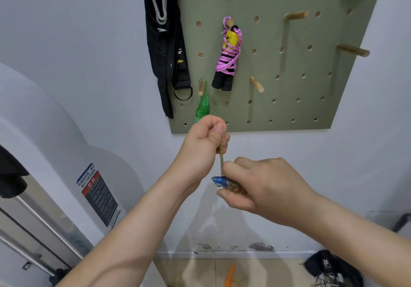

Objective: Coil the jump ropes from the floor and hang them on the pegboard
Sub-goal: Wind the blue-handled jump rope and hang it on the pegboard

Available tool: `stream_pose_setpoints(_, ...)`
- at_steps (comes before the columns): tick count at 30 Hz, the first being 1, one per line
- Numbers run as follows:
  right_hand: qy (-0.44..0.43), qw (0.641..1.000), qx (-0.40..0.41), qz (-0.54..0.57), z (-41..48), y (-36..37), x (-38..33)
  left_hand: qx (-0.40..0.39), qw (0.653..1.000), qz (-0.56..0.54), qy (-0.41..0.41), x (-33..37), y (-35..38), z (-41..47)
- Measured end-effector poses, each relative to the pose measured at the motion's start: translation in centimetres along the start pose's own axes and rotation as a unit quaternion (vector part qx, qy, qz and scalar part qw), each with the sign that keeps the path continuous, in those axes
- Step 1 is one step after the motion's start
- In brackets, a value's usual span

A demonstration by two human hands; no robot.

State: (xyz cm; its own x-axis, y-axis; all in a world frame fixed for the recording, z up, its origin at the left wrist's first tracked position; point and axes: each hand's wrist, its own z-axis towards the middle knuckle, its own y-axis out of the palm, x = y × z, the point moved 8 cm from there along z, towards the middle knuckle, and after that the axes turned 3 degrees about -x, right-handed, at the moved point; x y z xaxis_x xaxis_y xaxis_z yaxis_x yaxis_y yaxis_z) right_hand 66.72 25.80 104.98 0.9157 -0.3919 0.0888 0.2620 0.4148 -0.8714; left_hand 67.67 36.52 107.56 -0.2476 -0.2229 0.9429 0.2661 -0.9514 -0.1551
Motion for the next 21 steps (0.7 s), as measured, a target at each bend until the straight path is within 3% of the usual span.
stream_pose_setpoints(1, 0.053, 0.992, -0.006, 0.116, 0.3, -0.2, 0.8, 0.007, 1.000, -0.025, 0.016, 0.7, -0.3, 0.2)
stream_pose_setpoints(2, 0.110, 0.956, -0.009, 0.270, 0.4, 0.0, 1.5, 0.006, 0.998, -0.052, 0.030, 1.3, -0.5, 0.5)
stream_pose_setpoints(4, 0.189, 0.810, -0.010, 0.555, 0.1, 1.7, 2.4, -0.004, 0.993, -0.107, 0.040, 2.4, -0.9, 1.0)
stream_pose_setpoints(5, 0.206, 0.751, -0.009, 0.627, 0.1, 2.2, 2.3, -0.009, 0.991, -0.133, 0.032, 2.6, -1.0, 1.3)
stream_pose_setpoints(6, 0.212, 0.721, -0.008, 0.660, 0.2, 2.4, 1.9, -0.011, 0.986, -0.164, 0.019, 2.7, -1.0, 1.5)
stream_pose_setpoints(9, 0.228, 0.707, -0.004, 0.669, 0.9, 2.4, 0.9, 0.019, 0.988, -0.153, 0.013, 2.6, -1.4, 2.0)
stream_pose_setpoints(11, 0.266, 0.720, -0.015, 0.640, 1.0, 2.7, 1.2, 0.056, 0.994, -0.011, 0.095, 3.5, -2.4, 2.1)
stream_pose_setpoints(13, 0.289, 0.755, -0.036, 0.587, 0.9, 2.6, 1.5, 0.048, 0.966, 0.165, 0.196, 4.7, -2.3, 1.5)
stream_pose_setpoints(15, 0.295, 0.792, -0.045, 0.533, 0.8, 1.6, 1.6, 0.022, 0.930, 0.271, 0.246, 4.9, -1.7, 0.7)
stream_pose_setpoints(16, 0.298, 0.794, -0.030, 0.529, 0.9, 1.0, 1.6, 0.002, 0.926, 0.285, 0.247, 4.7, -1.5, 0.5)
stream_pose_setpoints(18, 0.315, 0.765, 0.035, 0.561, 1.3, -0.1, 1.5, -0.035, 0.935, 0.278, 0.218, 4.0, -1.2, 0.5)
stream_pose_setpoints(21, 0.347, 0.752, 0.117, 0.547, 1.7, -1.1, 1.3, -0.068, 0.975, 0.155, 0.145, 3.3, -1.7, 0.8)
